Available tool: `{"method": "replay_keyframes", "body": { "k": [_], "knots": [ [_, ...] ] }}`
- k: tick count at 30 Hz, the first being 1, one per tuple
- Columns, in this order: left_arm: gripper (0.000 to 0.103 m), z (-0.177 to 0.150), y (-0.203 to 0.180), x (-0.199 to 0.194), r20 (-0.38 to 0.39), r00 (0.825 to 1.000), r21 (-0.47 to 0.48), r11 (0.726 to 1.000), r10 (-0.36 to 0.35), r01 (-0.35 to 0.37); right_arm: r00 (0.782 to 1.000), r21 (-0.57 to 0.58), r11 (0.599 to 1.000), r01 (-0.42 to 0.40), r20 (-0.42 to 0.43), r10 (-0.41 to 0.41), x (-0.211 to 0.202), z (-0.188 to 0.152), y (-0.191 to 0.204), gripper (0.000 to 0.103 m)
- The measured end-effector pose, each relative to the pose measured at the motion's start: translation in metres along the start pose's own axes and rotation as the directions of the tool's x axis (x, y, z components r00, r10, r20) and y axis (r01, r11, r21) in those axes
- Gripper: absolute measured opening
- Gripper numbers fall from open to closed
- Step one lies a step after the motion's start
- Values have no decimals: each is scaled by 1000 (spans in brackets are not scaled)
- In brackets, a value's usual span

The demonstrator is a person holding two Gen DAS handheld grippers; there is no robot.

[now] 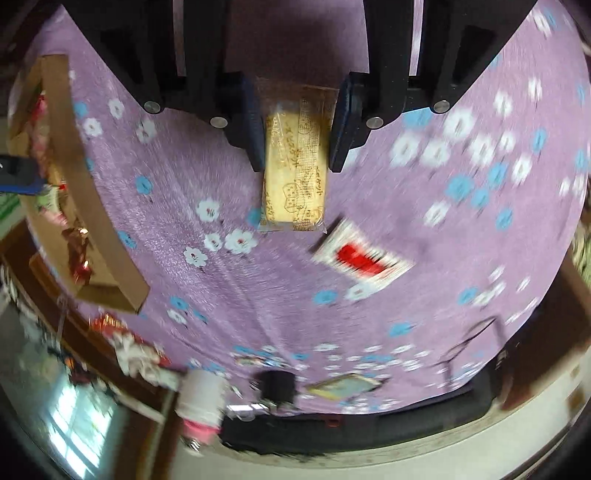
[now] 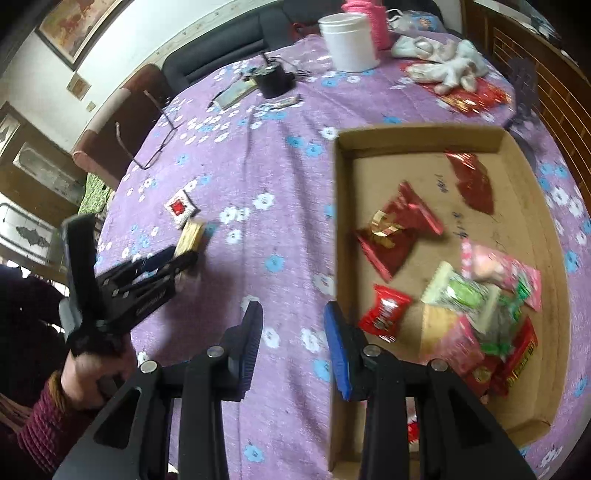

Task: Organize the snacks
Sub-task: 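Grasp the white packet with red print with the right gripper while the left holds the cake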

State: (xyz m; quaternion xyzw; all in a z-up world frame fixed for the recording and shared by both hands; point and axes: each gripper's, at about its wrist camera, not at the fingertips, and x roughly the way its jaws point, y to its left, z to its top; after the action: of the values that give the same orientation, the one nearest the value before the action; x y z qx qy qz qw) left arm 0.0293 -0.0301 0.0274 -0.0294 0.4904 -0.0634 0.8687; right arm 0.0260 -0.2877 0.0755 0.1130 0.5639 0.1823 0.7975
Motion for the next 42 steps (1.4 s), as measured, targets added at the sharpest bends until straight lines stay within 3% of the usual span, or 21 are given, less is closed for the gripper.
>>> {"method": "replay_keyframes", "body": {
  "k": [7, 9, 12, 13, 16, 21, 24, 26, 29, 34, 42],
  "knots": [
    [36, -39, 36, -35, 7, 998, -137, 989, 59, -58, 997, -181, 981, -64, -61, 54, 48, 46, 71, 34],
    [36, -46, 47, -44, 9, 997, -168, 983, 79, -76, 992, -218, 970, -105, -99, 85, 70, 61, 93, 40],
    [36, -58, 59, -54, 2, 995, -191, 977, 102, -99, 992, -296, 951, -85, -118, 51, 104, 80, 129, 43],
    [36, -60, 61, -57, 2, 994, -197, 975, 109, -106, 990, -347, 934, -87, -134, 43, 117, 85, 144, 49],
    [36, -67, 67, -66, 6, 993, -207, 972, 116, -112, 992, -414, 909, -43, -122, -8, 144, 100, 168, 49],
    [36, -73, 72, -78, 18, 992, -211, 971, 121, -115, 989, -497, 867, 31, -112, -99, 175, 113, 184, 49],
    [36, -74, 71, -80, 22, 992, -200, 973, 122, -115, 980, -474, 880, 38, -153, -125, 190, 115, 177, 47],
    [36, -73, 70, -78, 23, 992, -187, 975, 126, -119, 984, -507, 859, 71, -107, -144, 187, 111, 178, 30],
    [36, -71, 66, -72, 18, 994, -177, 979, 109, -105, 986, -479, 877, 33, -126, -106, 178, 102, 170, 25],
    [36, -66, 51, -60, 12, 997, -135, 989, 71, -69, 991, -368, 930, -11, -125, -38, 138, 66, 136, 24],
    [36, -61, 4, -43, 7, 1000, -13, 1000, 17, -17, 995, -235, 971, 34, -86, -55, 86, -13, 88, 24]
  ]
}}
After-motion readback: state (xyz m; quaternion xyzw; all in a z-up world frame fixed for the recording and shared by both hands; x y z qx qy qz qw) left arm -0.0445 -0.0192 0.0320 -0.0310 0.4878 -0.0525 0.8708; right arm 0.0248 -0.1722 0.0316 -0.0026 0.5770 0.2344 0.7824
